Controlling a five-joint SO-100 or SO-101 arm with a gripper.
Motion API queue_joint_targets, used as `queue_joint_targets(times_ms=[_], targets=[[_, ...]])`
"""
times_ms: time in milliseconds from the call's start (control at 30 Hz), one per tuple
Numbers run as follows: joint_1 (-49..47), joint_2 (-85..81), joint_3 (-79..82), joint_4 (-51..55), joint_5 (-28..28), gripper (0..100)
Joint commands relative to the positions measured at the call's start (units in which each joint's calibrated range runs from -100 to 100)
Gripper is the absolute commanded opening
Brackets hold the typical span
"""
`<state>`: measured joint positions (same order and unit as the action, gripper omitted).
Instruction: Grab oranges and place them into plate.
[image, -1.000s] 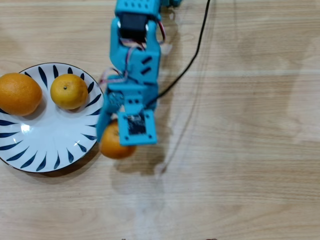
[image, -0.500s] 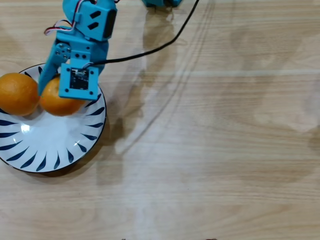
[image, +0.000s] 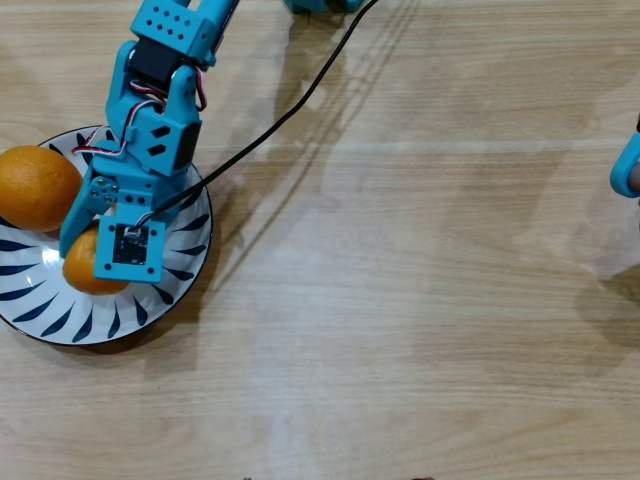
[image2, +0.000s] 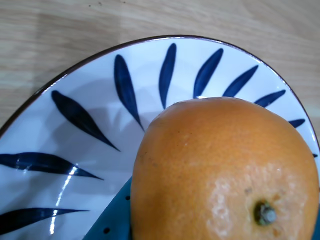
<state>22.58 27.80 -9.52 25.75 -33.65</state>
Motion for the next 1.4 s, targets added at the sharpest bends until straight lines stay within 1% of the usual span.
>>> queue_joint_targets(times_ms=[0, 67, 167, 200, 300, 433, 467, 533, 633, 700, 733, 800, 867, 933, 1033, 1167, 1267, 1333, 1367], targets=[[0.72, -1.09, -5.38, -1.39, 0.03, 20], [0.72, -1.09, -5.38, -1.39, -0.28, 25], [0.64, -1.09, -5.10, -1.22, -0.28, 40], [0.64, -1.09, -5.10, -0.61, -0.28, 43], [0.72, -1.18, -5.74, 2.05, -0.28, 44], [0.72, -3.21, -4.74, 2.74, -0.28, 43], [0.72, -4.39, -4.11, 4.29, -0.28, 42], [0.48, -7.94, -2.93, 7.89, -0.28, 36], [-0.49, -15.38, 2.05, 11.85, 0.30, 18], [-1.94, -21.29, 8.66, 11.85, 1.34, 4], [-3.07, -24.68, 12.82, 11.76, 2.49, 1], [-5.16, -31.78, 21.15, 9.87, 4.95, 4], [-7.74, -39.22, 30.66, 6.69, 7.09, 2], [-10.73, -47.25, 41.34, 2.48, 8.82, 2], [-16.45, -60.35, 58.54, -7.58, 11.80, 2], [-23.95, -78.27, 80.27, -21.16, 17.81, 2], [-27.58, -91.62, 91.68, -25.02, 21.88, 2], [-30.00, -99.99, 98.38, -24.68, 25.07, 2], [-30.89, -104.22, 102.00, -24.34, 25.75, 2]])
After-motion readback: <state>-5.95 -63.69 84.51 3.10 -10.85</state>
